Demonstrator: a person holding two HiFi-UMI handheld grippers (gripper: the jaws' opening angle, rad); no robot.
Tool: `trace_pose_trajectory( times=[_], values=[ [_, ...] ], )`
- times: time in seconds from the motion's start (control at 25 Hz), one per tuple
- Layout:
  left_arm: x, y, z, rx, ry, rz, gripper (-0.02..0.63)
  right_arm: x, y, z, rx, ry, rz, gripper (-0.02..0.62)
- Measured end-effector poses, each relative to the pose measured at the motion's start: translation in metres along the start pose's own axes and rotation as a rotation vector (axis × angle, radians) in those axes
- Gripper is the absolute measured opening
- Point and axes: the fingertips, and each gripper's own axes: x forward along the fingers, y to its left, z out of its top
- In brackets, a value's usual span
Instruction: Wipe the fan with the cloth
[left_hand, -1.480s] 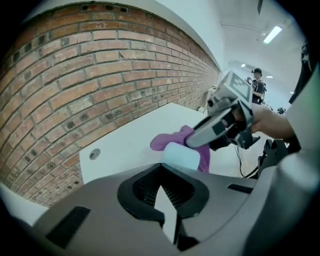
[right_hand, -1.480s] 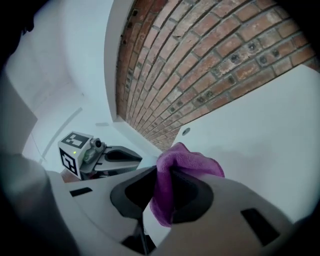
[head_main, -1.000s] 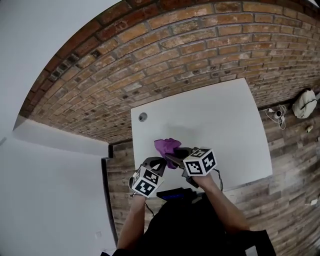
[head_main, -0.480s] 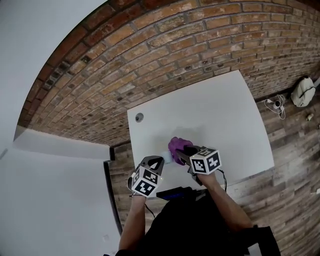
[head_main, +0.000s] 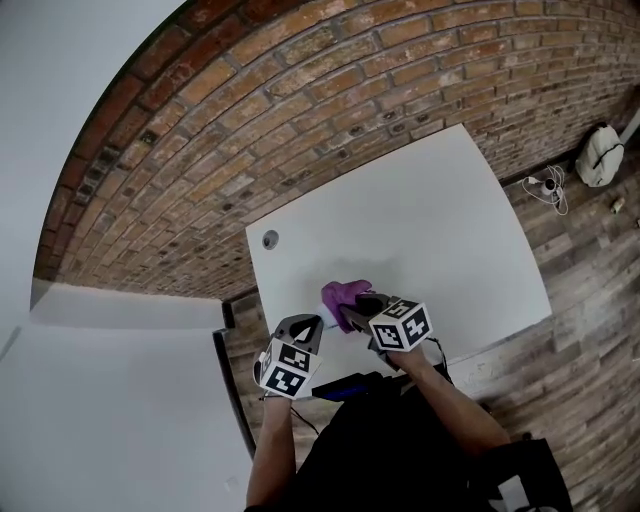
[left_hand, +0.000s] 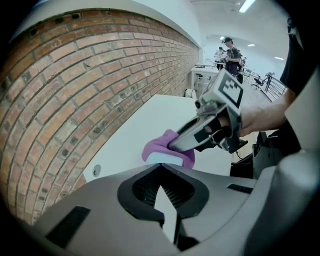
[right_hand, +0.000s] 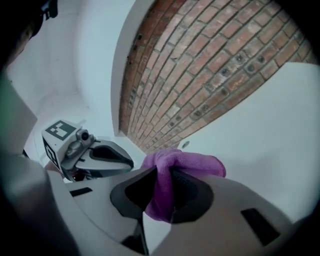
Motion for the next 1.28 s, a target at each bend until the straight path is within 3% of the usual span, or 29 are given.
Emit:
trace_pose_trajectory(
  times=[0.16, 0.32, 0.4, 0.52, 0.64, 0.72, 0.88, 1.0, 1.12, 1.28],
  values=[
    [-0.002, 0.000, 0.000, -0.002, 0.002, 0.002, 0.002, 0.006, -0.025, -0.043, 0.045, 0.127, -0.051, 0.063],
    [0.000, 0.000, 0.000, 0.006, 0.009, 0.005, 0.001, -0.012, -0.045, -0.020, 0.120, 0.021, -0.132, 0.063],
    [0.000, 0.000, -0.001, 0.014, 0.014, 0.009, 0.000, -0.012, -0.039, -0.005, 0.164, -0.033, -0.076, 0.063],
    [0.000, 0.000, 0.000, 0.013, 0.010, 0.017, 0.000, 0.004, -0.024, -0.009, 0.263, -0.026, 0.029, 0.063],
    [0.000, -0.003, -0.001, 0.010, 0.018, 0.015, 0.000, 0.011, -0.022, -0.026, 0.330, -0.018, 0.032, 0.063],
    [-0.001, -0.003, 0.000, 0.011, 0.019, 0.015, 0.000, 0.009, -0.021, -0.034, 0.326, 0.004, 0.027, 0.063],
    [-0.001, -0.002, -0.001, 0.002, 0.014, 0.015, 0.000, 0.003, -0.042, -0.065, 0.222, 0.191, -0.082, 0.063],
    [0.000, -0.003, 0.000, -0.002, 0.008, 0.014, 0.000, -0.013, -0.061, -0.049, 0.259, 0.110, -0.137, 0.063],
    [-0.001, -0.001, 0.001, -0.001, 0.007, 0.019, 0.000, -0.012, -0.053, -0.010, 0.261, -0.023, -0.089, 0.063],
    [0.000, -0.002, -0.001, -0.003, 0.006, 0.020, 0.000, 0.016, -0.031, -0.015, 0.267, 0.010, 0.002, 0.063]
  ],
)
